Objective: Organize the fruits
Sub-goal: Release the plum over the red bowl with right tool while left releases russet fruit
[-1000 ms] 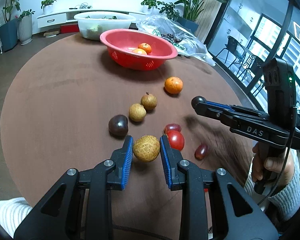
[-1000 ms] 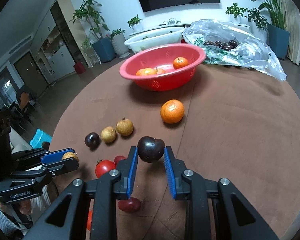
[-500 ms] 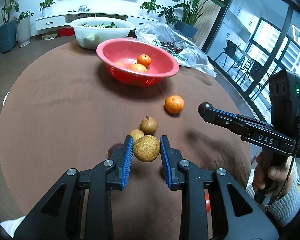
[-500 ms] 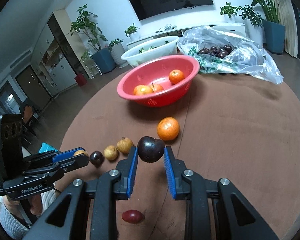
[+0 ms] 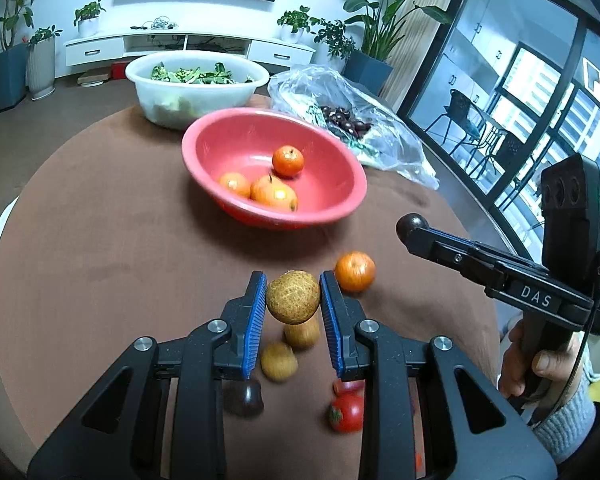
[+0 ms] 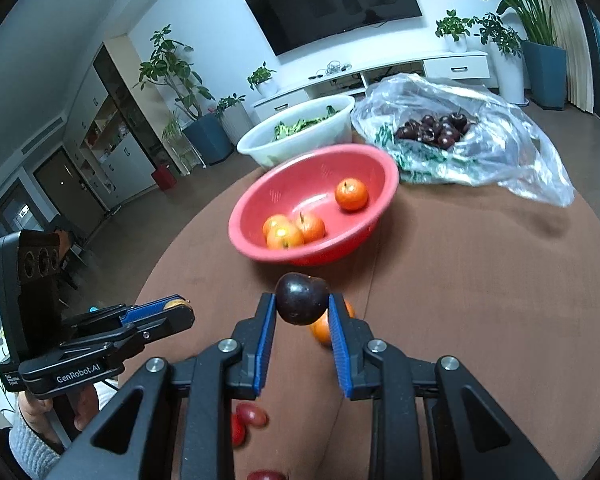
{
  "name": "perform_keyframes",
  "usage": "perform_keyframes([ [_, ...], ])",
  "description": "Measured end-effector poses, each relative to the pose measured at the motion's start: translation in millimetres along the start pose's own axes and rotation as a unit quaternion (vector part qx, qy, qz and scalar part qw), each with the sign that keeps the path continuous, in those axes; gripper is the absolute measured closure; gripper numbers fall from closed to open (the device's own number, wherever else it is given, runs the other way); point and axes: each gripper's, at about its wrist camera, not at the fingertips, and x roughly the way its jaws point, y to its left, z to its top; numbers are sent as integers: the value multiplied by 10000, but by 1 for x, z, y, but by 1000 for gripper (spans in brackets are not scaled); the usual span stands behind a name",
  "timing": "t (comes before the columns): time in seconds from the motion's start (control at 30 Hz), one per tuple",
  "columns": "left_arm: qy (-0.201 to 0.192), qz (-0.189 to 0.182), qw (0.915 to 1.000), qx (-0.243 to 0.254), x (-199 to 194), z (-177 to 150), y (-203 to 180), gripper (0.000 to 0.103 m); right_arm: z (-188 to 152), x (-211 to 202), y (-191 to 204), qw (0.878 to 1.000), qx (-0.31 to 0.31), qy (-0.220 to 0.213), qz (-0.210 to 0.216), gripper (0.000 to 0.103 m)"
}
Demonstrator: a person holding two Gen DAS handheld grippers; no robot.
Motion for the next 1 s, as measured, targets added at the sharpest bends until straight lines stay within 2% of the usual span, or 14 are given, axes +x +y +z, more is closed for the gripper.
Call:
perform_keyframes([
  [0.37, 44, 0, 10000, 5, 40, 62, 11, 78, 38, 31, -9, 10000, -21, -54, -49, 74],
  [0.7, 134, 95, 9998, 80, 85, 103, 18, 78, 55, 63, -6, 9994, -278, 71, -213, 73],
  [1.0, 276, 527, 9979, 239, 128, 125, 18, 77, 57, 75, -7, 9971, -548, 98, -512, 72],
])
